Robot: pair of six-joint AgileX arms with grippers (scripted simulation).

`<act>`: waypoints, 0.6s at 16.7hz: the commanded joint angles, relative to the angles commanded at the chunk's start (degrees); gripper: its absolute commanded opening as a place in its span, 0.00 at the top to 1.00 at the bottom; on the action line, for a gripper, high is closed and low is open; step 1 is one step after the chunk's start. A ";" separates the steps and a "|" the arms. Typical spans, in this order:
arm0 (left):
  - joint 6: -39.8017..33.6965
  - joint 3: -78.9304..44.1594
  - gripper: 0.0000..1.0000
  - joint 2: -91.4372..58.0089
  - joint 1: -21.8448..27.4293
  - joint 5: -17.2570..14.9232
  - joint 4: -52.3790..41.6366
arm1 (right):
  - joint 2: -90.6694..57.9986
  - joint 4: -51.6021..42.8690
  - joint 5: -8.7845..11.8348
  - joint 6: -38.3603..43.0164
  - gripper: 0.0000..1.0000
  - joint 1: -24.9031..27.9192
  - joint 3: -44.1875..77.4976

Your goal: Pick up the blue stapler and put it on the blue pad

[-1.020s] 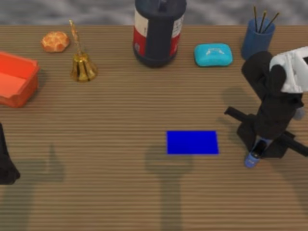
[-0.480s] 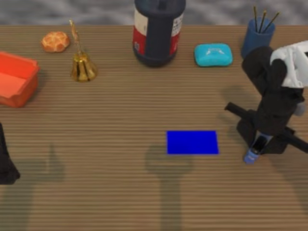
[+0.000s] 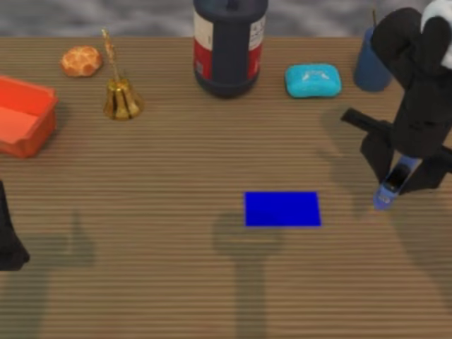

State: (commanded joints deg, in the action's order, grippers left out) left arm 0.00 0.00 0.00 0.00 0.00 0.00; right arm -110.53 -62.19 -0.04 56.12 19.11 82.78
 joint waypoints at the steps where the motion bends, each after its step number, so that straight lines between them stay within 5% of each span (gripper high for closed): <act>1: 0.00 0.00 0.00 0.00 0.00 0.00 0.00 | 0.25 -0.28 0.00 -0.05 1.00 0.00 0.19; 6: 0.00 0.00 0.00 0.00 0.00 0.00 0.00 | -0.12 -0.21 -0.02 -0.51 1.00 -0.11 0.33; 10: 0.00 0.00 0.00 0.00 0.00 0.00 0.00 | -2.33 -1.52 -0.64 -8.70 1.00 1.61 3.84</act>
State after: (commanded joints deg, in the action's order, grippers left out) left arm 0.00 0.00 0.00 0.00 0.00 0.00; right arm -112.85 -63.72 -0.67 47.42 20.72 86.62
